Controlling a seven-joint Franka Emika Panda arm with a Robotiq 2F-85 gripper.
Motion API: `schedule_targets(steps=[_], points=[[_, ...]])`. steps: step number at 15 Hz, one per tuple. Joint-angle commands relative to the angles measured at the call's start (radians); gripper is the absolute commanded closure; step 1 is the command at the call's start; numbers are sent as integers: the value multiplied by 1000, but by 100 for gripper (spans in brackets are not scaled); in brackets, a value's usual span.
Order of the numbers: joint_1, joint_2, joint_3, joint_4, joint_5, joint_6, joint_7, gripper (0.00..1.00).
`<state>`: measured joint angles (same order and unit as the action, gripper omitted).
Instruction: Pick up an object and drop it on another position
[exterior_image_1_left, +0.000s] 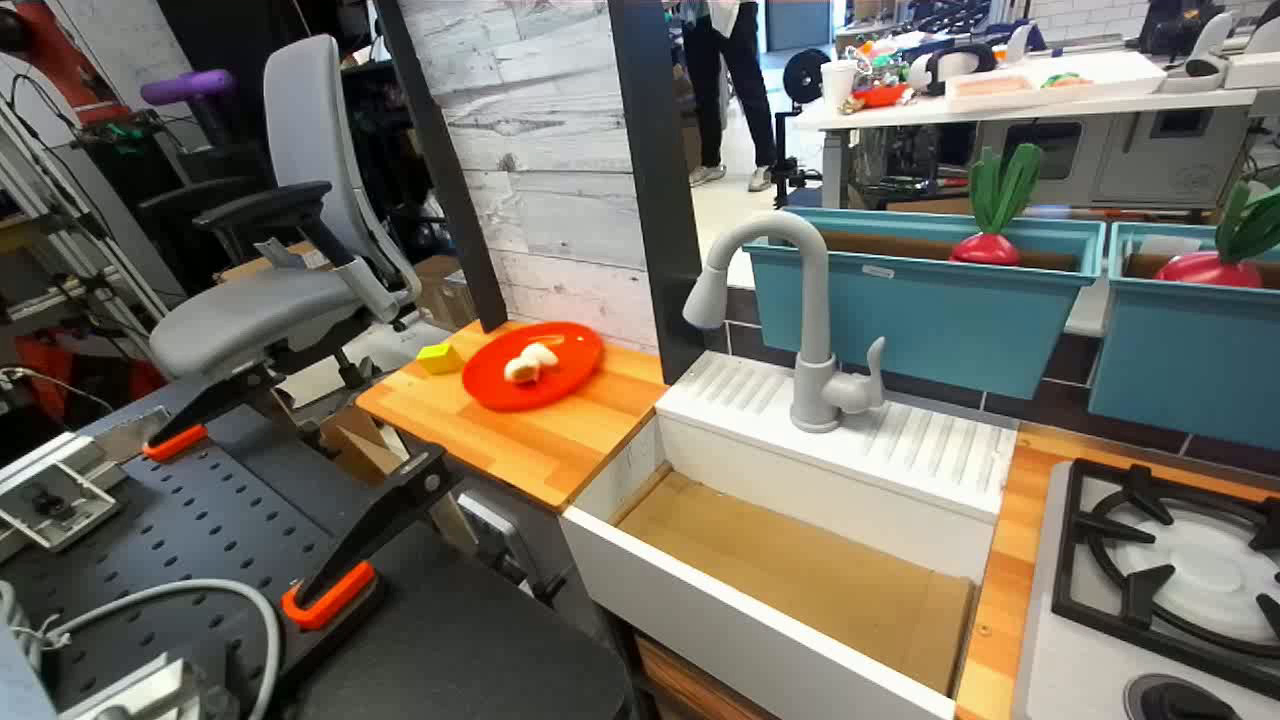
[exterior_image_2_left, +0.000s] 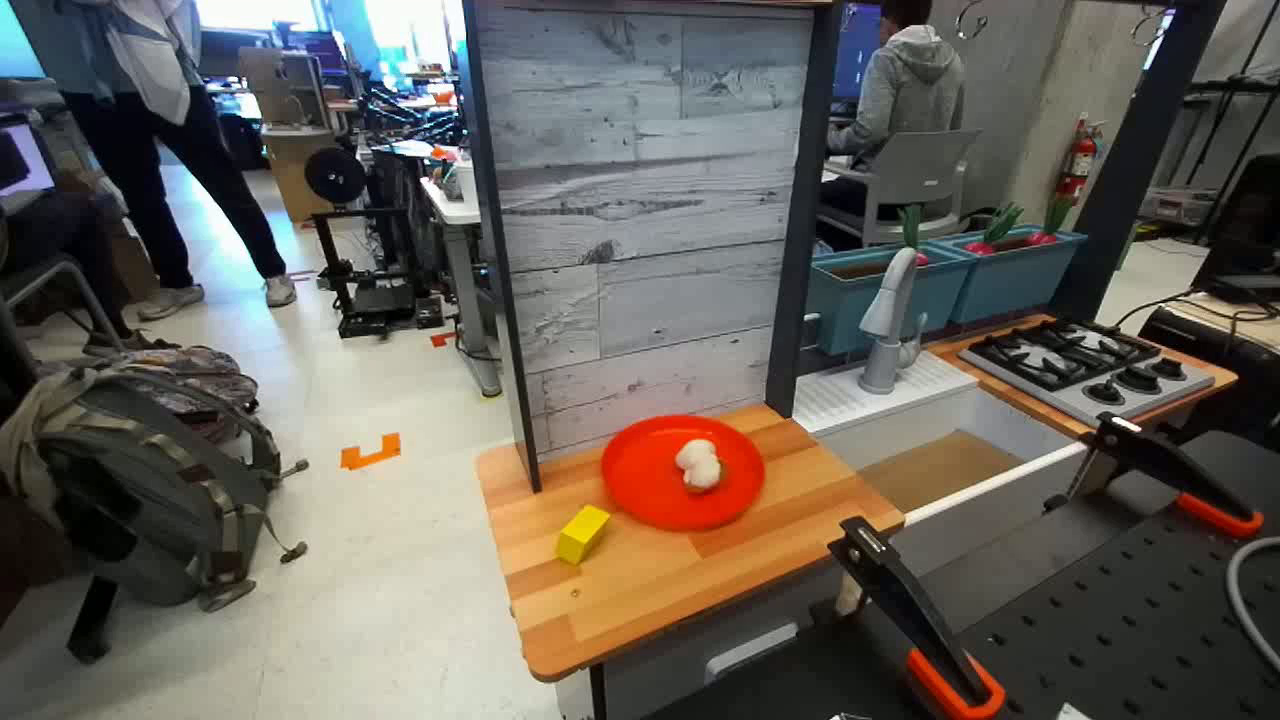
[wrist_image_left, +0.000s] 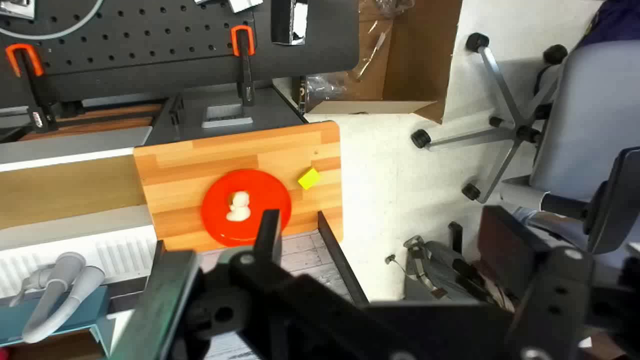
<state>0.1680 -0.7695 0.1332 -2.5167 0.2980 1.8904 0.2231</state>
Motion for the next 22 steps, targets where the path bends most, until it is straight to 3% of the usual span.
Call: schedule_targets(steps=[1, 12, 17, 22], points=[[-16, -1, 11, 4, 9, -6, -8, 0], [-16, -1, 11, 8, 9, -6, -8, 0], [-31, 107, 55, -11, 15, 181, 23, 0], [-32, 326, 84, -9, -13, 430, 40, 0]])
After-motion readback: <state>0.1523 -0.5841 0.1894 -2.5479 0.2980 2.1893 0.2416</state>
